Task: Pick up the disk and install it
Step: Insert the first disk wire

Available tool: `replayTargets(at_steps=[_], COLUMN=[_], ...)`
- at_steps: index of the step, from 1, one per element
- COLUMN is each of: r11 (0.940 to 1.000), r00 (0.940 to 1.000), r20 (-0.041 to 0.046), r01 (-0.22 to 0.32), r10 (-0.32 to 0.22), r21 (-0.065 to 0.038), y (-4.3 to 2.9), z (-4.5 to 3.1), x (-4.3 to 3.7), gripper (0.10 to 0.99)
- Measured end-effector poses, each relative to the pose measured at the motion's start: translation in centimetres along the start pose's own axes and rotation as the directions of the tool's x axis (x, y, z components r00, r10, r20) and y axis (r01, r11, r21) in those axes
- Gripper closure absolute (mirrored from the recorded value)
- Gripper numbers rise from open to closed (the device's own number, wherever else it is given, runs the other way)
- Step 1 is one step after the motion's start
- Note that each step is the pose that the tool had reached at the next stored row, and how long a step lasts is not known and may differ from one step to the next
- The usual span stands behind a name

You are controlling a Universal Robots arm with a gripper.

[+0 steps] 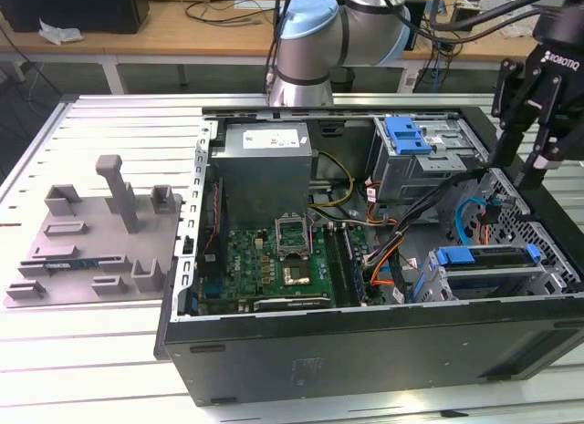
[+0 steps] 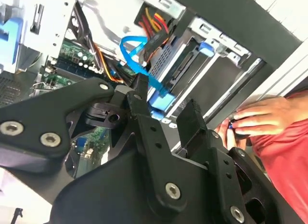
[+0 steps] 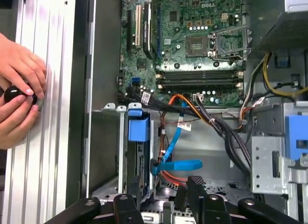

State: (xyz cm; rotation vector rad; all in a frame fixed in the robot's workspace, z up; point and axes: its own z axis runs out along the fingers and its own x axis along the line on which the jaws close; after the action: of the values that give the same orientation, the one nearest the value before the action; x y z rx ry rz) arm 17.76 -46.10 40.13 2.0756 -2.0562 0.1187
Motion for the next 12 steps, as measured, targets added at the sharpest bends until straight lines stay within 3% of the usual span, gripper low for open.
replayTargets(at_steps=[4,6,9,12], r11=[1.0,1.0,1.0,0.9997], r00=[0.9999,0.9995,0.9989,0.9986], r20=[-0.0171,-0.0324,-0.047,-0.0476], r01=[-0.002,-0.003,-0.005,-0.024], r10=[0.001,0.003,0.005,0.023], r21=[-0.003,-0.005,-0.007,-0.011], y=[-0.59,-1.05,-1.61,-2.01], z=[-0.05,-0.06,0.11,0.49], x=[-0.75,-1.41,-2.0,-2.19], gripper=[0.573,0.573,0.573,0.573])
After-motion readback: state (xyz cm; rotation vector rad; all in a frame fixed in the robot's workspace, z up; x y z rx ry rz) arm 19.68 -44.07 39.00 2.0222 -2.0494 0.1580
